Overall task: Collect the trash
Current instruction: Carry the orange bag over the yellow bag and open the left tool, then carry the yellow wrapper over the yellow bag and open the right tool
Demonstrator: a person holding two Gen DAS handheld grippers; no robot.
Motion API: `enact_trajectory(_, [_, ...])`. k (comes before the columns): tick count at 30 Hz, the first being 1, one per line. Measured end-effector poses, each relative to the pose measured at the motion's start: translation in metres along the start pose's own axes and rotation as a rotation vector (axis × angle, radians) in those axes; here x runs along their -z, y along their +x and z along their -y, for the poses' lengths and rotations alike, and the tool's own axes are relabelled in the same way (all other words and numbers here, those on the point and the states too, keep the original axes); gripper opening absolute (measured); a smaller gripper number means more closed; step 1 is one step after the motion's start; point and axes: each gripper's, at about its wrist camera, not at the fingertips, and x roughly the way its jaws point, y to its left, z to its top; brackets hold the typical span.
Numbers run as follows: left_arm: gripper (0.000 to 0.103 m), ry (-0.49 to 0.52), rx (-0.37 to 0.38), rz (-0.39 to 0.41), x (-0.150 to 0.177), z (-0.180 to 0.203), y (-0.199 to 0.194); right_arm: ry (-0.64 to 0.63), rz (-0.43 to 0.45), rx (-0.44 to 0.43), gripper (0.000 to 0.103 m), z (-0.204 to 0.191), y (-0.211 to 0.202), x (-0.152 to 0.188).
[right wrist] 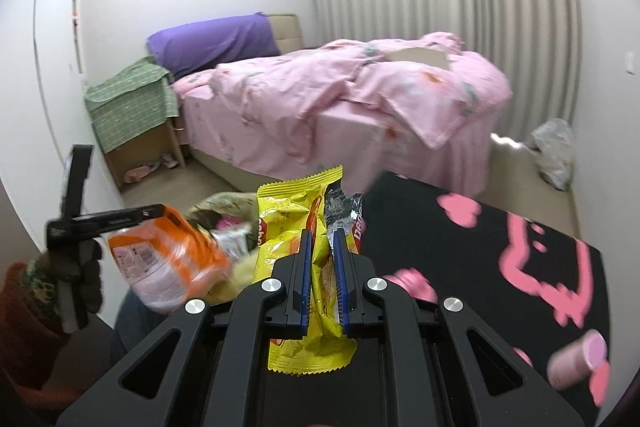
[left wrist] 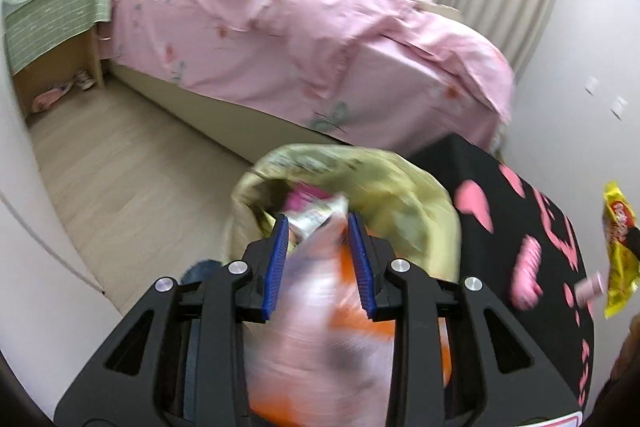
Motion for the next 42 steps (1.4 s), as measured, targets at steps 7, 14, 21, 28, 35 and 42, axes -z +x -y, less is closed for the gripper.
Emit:
enact_trajectory(7, [0.015, -0.019, 0.026, -0.043, -0.009, -0.018, 0.033, -0.079, -0.046, -0.07, 0.012, -0.04, 0.069, -0.025])
enact_trajectory(14, [0.015, -0.065, 0.027, -0.071, 0.009, -0.039, 0.027, -0.118, -0.092, -0.08, 0.012, -0.056, 0.085, -0.007])
enact_trajectory(21, [0.05, -0.075, 0.125, -0.085, 0.041, -0.051, -0.007, -0.089, -0.096, -0.076, 0.012, -0.044, 0.074, 0.007])
enact_trajectory(28, [0.06, -0.039, 0.124, -0.093, 0.071, -0.054, -0.012, -0.018, -0.097, -0.077, 0.012, -0.021, 0.061, 0.022])
enact_trajectory(35, [0.022, 0.123, 0.059, -0.245, 0.088, -0.022, 0.024, 0.025, -0.098, -0.077, 0.012, -0.008, 0.058, 0.031])
enact_trajectory(42, [0.004, 0.19, 0.051, -0.267, 0.096, -0.002, 0.035, 0.014, -0.085, -0.069, 0.012, -0.006, 0.051, 0.032])
